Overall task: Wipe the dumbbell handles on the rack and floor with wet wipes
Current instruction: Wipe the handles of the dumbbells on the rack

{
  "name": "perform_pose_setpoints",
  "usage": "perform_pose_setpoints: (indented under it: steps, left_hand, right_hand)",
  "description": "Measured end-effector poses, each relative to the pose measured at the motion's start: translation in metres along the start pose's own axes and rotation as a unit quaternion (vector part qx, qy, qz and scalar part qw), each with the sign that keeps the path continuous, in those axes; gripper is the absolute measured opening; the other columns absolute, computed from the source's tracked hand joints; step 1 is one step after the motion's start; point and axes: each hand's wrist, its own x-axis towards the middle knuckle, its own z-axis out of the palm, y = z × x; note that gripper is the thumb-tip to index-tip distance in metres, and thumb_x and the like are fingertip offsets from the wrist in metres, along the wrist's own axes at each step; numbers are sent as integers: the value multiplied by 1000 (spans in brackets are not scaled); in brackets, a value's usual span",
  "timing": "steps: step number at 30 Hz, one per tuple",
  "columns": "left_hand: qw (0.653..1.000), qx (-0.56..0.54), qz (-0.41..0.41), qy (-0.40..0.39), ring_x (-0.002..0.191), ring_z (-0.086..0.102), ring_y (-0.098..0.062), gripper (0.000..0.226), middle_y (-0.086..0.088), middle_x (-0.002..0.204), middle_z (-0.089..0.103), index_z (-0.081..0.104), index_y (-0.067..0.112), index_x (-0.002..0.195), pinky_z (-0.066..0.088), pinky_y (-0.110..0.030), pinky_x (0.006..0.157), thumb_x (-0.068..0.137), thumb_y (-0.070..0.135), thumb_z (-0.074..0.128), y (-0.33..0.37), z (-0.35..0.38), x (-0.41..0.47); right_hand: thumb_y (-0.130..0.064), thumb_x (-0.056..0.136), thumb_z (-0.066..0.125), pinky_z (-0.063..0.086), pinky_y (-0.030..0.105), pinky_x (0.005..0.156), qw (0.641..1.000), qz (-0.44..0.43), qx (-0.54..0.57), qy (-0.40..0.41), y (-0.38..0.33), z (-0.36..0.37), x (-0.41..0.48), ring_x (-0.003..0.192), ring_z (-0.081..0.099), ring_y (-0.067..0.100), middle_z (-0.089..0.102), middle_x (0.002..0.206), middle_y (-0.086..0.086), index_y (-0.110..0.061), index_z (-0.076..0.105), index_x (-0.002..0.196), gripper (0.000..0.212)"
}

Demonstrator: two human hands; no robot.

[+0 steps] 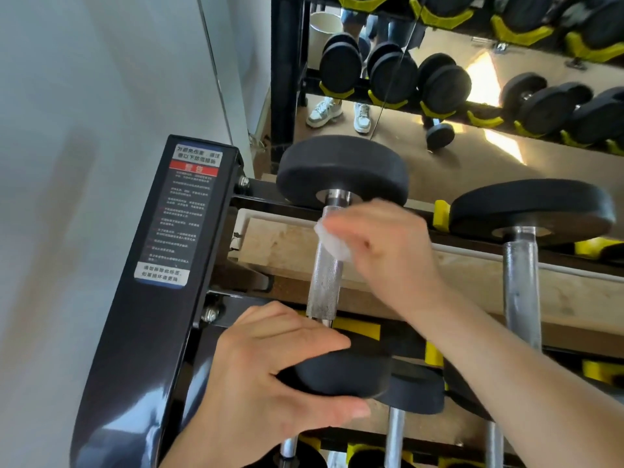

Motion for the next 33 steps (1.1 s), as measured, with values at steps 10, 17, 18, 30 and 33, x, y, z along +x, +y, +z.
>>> perform_pose_setpoints:
  steps: [10,17,18,30,33]
  left_hand:
    - [994,-54,-58,-79,88,65,-5,23,19,90,69,73,29,90,48,-26,76,86,48,62,11,-6,8]
    - [993,18,-113,10,94,62,-5,17,23,89,66,73,34,87,46,-15,79,81,44,60,15,2,14]
    - [992,53,-108,31,94,60,-5,18,23,89,64,73,34,86,45,-15,79,81,44,60,16,4,11]
    - [984,126,-105,73,114,46,-2,31,18,114,49,58,43,106,19,-39,116,78,57,59,27,39,-25]
    - [985,100,-115,79,115,48,-3,27,18,113,51,60,44,106,22,-43,115,82,55,57,29,38,-25]
  right_hand:
    - [-9,86,65,50,25,86,994,85,50,55,4,3,-9,91,66,16,73,98,1,-14,77,95,15]
    - [-13,87,59,47,13,79,970,222,14,102,-1,7,-26,92,58,10,62,105,4,-10,74,98,19]
    - [-16,88,60,47,10,76,967,236,40,82,-2,6,-24,91,59,6,62,106,1,-12,73,100,18]
    - [-8,90,59,40,21,63,971,208,91,-78,-15,-4,-36,73,50,5,53,77,-11,-20,59,82,14]
    - [-7,91,59,41,18,69,980,185,63,20,-5,-4,-7,79,52,8,59,89,-3,-13,66,88,10]
